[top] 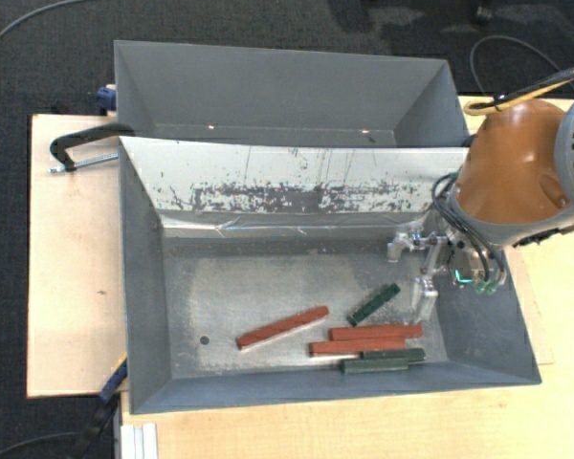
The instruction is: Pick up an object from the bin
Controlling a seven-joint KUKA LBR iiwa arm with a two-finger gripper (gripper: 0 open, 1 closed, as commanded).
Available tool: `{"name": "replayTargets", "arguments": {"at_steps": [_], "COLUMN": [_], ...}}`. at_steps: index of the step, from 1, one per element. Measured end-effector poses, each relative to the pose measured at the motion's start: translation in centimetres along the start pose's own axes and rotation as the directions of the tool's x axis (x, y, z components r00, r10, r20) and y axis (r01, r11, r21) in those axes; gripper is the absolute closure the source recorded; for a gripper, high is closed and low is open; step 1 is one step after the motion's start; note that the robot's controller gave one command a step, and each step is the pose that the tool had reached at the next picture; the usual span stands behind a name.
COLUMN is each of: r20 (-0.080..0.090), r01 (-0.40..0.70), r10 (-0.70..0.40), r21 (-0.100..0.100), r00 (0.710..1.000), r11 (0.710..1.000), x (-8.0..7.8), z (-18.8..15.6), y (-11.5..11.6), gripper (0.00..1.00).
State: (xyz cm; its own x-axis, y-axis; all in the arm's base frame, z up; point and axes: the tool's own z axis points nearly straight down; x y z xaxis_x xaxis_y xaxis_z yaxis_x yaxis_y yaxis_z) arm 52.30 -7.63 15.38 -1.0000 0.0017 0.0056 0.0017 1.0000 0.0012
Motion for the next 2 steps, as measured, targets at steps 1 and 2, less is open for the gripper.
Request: {"name": "replayTargets", "arguments": {"at_steps": [1,2], "r20": [0.008,0.015], "r01": [0.138,0.215], "r10": [-0.138,-0.215], "r21": [0.001,-0.001], "r00": [0.99,0.976], "r11": [0.99,0.977], "x": [2.9,1.7], "z": [8.0,8.3], "y": [2.3,11.8], "gripper": [0.0,0.0]}}
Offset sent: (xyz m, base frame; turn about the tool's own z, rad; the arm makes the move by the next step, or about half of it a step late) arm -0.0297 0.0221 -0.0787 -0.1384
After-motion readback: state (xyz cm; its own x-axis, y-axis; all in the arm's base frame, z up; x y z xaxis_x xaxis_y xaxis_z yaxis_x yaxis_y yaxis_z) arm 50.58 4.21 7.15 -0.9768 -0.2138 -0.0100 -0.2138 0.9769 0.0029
